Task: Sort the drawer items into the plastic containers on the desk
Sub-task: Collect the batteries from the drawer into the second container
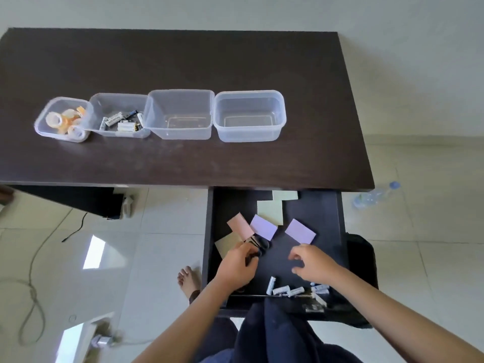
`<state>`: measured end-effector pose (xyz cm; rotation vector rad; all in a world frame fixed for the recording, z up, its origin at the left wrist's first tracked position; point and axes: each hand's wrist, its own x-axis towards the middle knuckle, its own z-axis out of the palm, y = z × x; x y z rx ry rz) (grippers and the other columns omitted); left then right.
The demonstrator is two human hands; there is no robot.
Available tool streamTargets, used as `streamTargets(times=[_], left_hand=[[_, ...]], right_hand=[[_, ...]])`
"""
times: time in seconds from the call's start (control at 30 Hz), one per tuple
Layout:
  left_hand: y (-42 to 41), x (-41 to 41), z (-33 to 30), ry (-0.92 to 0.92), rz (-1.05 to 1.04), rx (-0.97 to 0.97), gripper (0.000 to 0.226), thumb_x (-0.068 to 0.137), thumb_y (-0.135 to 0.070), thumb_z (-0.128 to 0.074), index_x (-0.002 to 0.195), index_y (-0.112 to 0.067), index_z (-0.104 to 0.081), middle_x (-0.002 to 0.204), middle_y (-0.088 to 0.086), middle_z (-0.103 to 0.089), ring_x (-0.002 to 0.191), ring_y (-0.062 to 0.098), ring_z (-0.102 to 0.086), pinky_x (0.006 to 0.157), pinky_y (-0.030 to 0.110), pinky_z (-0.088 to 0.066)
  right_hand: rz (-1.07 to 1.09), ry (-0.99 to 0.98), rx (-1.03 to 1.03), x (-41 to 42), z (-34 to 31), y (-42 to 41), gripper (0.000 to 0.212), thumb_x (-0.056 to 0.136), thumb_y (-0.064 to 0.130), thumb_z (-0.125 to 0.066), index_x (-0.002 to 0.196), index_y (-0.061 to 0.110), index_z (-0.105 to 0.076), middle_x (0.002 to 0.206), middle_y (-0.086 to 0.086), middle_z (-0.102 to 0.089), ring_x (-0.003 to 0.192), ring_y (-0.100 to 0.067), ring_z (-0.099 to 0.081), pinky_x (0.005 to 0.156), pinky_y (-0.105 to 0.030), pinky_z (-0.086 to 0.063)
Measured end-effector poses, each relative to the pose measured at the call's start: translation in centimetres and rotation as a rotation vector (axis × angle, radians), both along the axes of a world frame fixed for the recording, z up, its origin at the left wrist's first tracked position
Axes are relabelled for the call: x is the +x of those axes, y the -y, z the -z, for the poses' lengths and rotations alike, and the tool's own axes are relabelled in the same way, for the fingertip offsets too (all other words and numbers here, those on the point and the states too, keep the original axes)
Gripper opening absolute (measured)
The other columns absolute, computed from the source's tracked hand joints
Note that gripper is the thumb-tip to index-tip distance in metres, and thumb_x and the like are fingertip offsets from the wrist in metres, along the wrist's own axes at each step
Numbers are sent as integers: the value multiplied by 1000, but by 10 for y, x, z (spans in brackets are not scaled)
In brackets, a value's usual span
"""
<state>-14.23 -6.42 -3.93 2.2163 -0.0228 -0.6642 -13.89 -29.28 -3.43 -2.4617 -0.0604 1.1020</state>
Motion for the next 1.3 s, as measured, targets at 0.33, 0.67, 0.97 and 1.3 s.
streamTargets(times=[0.33,0.67,0.97,1.3], left_hand=[[48,-41,48,-344,136,145,39,87,-30,-59,122,-12,-58,119,5,-62,111,21,-58,91,25,-43],[60,-53,68,-473,244,322,44,88,-32,-55,125,-10,-52,120,11,-62,110,30,-58,91,34,-45],[53,-47,70,-482,146,307,46,91,-29,-53,131,-9,-48,124,12,-61,115,28,-56,94,31,-42],[48,-45,69,-507,130,262,38,91,-21,-50,128,-14,-54,114,12,-66,105,26,-61,87,28,-45]], right_hand=[[-22,-178,-253,-31,48,39,29,86,12,-52,114,7,-49,120,-13,-46,98,-29,-55,83,-31,-46],[-188,-227,-292,-44,60,27,40,86,9,-49,125,2,-43,132,-19,-43,118,-34,-51,94,-36,-44],[255,-144,45,-53,63,31,35,81,-3,-44,109,13,-58,102,-9,-63,94,-25,-59,85,-31,-47],[-219,-204,-309,-47,63,29,31,82,3,-45,109,3,-60,112,-16,-65,101,-32,-62,82,-36,-51]])
